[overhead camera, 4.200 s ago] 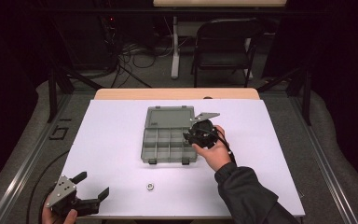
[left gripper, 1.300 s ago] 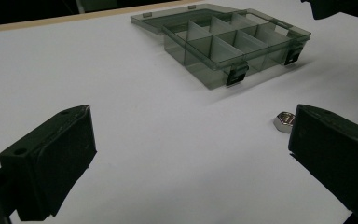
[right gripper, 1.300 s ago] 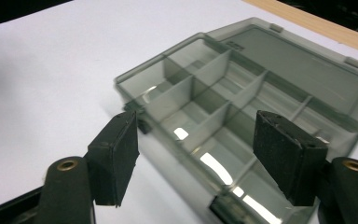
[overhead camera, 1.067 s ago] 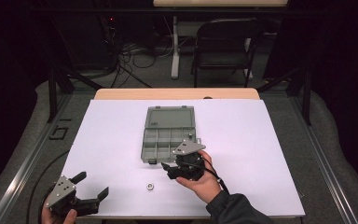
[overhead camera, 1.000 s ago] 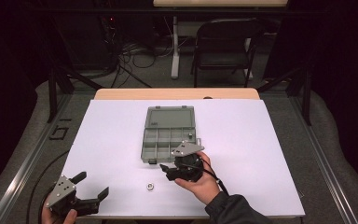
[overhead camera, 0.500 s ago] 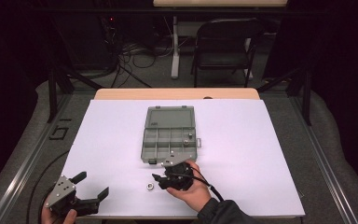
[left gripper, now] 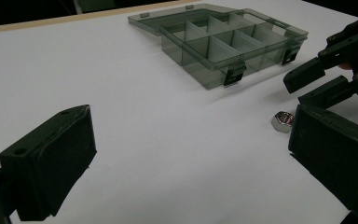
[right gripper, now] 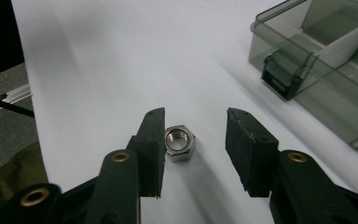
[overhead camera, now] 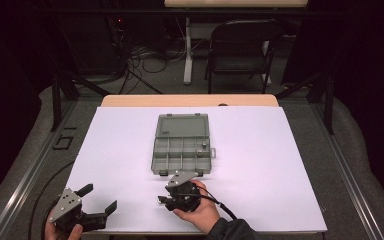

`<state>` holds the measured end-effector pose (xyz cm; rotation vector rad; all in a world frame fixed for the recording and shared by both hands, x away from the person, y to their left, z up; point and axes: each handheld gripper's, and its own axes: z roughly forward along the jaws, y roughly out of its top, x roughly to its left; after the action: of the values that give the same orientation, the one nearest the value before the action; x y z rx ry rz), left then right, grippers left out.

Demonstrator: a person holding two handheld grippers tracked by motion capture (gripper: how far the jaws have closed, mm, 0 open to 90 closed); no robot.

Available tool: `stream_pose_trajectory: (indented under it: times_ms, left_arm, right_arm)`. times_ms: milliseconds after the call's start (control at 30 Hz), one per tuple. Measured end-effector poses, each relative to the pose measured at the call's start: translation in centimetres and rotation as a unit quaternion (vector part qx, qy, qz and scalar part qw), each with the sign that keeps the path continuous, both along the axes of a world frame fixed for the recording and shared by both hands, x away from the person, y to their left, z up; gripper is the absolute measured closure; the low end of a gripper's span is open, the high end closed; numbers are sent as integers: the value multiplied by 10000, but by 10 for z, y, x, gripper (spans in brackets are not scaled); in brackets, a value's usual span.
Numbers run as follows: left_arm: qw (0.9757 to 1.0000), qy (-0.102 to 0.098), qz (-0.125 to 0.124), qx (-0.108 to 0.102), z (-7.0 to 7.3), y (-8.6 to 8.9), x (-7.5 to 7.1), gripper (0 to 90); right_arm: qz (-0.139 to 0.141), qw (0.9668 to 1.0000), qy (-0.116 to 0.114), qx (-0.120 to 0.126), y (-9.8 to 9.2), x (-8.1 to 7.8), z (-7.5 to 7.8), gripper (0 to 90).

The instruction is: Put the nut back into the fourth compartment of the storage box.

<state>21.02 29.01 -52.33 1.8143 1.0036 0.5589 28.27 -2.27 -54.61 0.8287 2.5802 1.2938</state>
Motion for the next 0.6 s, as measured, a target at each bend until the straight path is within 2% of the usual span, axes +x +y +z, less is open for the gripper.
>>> stream_pose_trajectory:
  times_ms: [433, 600]
  left_arm:
    - [10000, 19, -11, 13, 0, 0, 0, 6]
    - [10000, 19, -4, 14, 0, 0, 0, 6]
  right_arm:
    - [197, 9996, 156, -108, 11, -3, -12, 623]
    - [168, 9996, 167, -139, 15, -1, -15, 642]
